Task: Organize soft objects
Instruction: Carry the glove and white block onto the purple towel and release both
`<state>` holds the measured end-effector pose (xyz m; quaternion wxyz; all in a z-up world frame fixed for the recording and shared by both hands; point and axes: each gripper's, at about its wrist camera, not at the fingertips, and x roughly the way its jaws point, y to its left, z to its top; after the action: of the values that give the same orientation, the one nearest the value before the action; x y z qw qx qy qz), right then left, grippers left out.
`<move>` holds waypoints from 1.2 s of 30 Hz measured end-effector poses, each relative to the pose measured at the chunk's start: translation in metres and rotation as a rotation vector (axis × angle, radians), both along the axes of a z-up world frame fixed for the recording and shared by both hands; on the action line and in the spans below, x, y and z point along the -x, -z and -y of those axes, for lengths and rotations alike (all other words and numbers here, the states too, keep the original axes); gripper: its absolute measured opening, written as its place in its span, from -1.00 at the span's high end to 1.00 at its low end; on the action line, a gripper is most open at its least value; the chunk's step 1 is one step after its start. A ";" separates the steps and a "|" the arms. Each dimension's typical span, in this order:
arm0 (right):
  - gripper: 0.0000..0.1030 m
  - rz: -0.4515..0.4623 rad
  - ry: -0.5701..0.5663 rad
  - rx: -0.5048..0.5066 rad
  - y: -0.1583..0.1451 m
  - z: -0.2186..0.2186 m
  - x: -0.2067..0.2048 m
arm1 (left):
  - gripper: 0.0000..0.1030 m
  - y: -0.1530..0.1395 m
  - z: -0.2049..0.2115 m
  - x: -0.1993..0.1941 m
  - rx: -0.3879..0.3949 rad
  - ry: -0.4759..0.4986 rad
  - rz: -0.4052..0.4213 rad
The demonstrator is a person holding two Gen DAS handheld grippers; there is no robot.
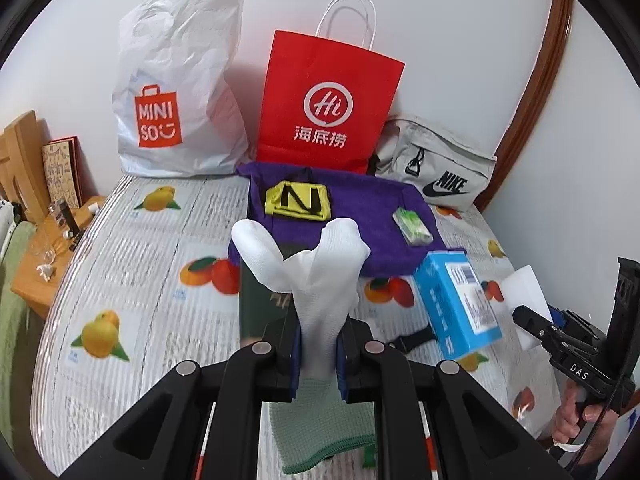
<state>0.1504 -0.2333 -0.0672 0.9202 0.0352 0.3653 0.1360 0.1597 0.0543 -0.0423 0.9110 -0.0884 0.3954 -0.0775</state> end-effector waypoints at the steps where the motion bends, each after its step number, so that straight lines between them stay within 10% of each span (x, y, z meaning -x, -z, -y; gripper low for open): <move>1: 0.02 0.001 -0.004 -0.001 -0.002 -0.001 -0.007 | 0.74 -0.001 0.000 -0.004 -0.003 -0.004 0.000; 36: 0.02 -0.117 -0.047 0.013 0.032 -0.034 -0.201 | 0.74 0.031 0.004 -0.158 -0.026 -0.038 -0.072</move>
<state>0.3518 -0.1992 -0.0988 0.8941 0.0287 0.4200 0.1528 0.3174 0.0507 -0.0731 0.8985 -0.0868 0.4271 -0.0520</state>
